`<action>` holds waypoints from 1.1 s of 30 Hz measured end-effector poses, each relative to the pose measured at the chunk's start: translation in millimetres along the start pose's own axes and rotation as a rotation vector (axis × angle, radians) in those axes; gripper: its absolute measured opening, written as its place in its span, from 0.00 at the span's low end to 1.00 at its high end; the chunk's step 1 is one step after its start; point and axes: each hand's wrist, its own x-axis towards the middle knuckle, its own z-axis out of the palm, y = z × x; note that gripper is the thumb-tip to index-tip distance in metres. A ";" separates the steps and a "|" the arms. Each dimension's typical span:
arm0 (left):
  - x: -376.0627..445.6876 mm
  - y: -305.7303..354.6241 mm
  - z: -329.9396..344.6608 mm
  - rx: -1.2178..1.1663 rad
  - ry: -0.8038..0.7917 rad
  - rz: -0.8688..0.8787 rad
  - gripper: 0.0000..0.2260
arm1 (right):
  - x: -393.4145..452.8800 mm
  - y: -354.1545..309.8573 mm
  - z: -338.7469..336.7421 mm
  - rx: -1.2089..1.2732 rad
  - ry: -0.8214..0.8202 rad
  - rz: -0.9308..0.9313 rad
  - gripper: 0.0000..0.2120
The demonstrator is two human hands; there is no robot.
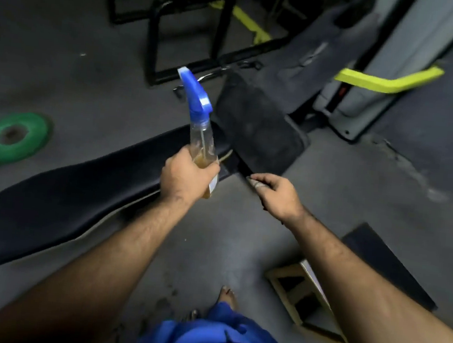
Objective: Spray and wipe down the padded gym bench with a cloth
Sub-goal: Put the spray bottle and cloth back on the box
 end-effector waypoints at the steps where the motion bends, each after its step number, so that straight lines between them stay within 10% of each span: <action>1: -10.1 10.5 9.6 0.005 -0.058 0.038 0.18 | -16.3 7.9 -15.8 0.013 0.051 0.034 0.09; 17: -213.3 108.9 213.0 0.332 -0.753 0.503 0.12 | -219.7 206.5 -176.0 0.194 0.504 0.459 0.08; 33: -262.5 114.2 441.4 0.447 -0.798 0.314 0.14 | -146.4 405.9 -229.7 0.062 0.460 0.555 0.10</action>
